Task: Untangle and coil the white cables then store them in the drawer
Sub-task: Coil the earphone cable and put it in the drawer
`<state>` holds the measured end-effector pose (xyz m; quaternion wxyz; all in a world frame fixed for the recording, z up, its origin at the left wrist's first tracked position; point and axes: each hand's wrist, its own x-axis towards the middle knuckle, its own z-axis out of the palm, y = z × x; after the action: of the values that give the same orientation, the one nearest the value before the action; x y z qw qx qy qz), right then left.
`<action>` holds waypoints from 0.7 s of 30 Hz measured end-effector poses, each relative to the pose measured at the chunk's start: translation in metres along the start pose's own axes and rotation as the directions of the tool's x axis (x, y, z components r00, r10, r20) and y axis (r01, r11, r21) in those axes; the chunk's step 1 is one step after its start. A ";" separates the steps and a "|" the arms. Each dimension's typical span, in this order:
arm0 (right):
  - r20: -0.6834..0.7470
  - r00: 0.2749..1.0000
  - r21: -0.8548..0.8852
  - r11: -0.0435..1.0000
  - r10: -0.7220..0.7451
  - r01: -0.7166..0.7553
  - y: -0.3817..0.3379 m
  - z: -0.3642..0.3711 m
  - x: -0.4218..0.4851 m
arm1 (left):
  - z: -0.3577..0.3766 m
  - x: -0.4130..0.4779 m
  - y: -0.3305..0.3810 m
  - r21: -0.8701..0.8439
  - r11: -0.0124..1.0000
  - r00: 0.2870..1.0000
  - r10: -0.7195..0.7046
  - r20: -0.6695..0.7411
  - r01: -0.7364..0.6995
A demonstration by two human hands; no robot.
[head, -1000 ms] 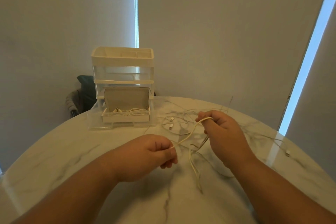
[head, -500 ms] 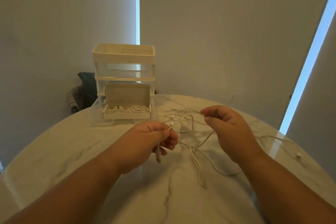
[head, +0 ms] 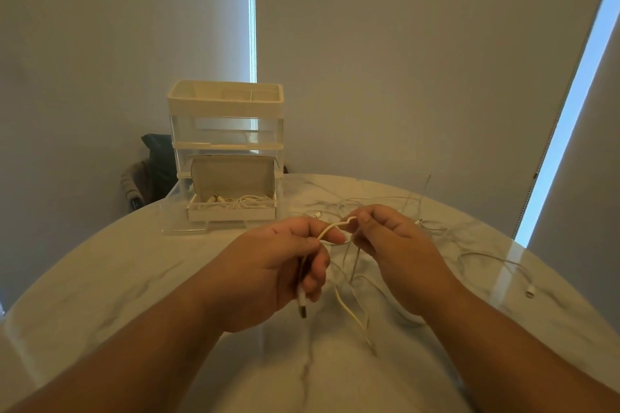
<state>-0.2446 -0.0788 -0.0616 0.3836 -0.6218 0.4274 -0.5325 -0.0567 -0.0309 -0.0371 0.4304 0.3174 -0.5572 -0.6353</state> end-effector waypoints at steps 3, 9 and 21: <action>0.019 1.000 0.029 0.999 0.021 -0.021 0.000 -0.001 0.002 | 0.002 -0.002 0.001 -0.105 0.994 0.999 -0.021 0.048 0.026; 0.067 0.998 0.003 1.000 0.002 -0.002 -0.004 -0.001 0.001 | 0.007 -0.006 0.002 -0.207 0.978 0.998 0.018 0.056 -0.006; 0.149 0.987 0.219 0.972 0.055 -0.088 0.002 0.015 -0.004 | 0.011 -0.004 -0.003 -0.156 0.988 1.000 0.004 0.011 -0.002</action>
<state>-0.2306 -0.0758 -0.0670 0.5000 -0.5950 0.3581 -0.5175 -0.0655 -0.0229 -0.0384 0.4514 0.2784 -0.5089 -0.6781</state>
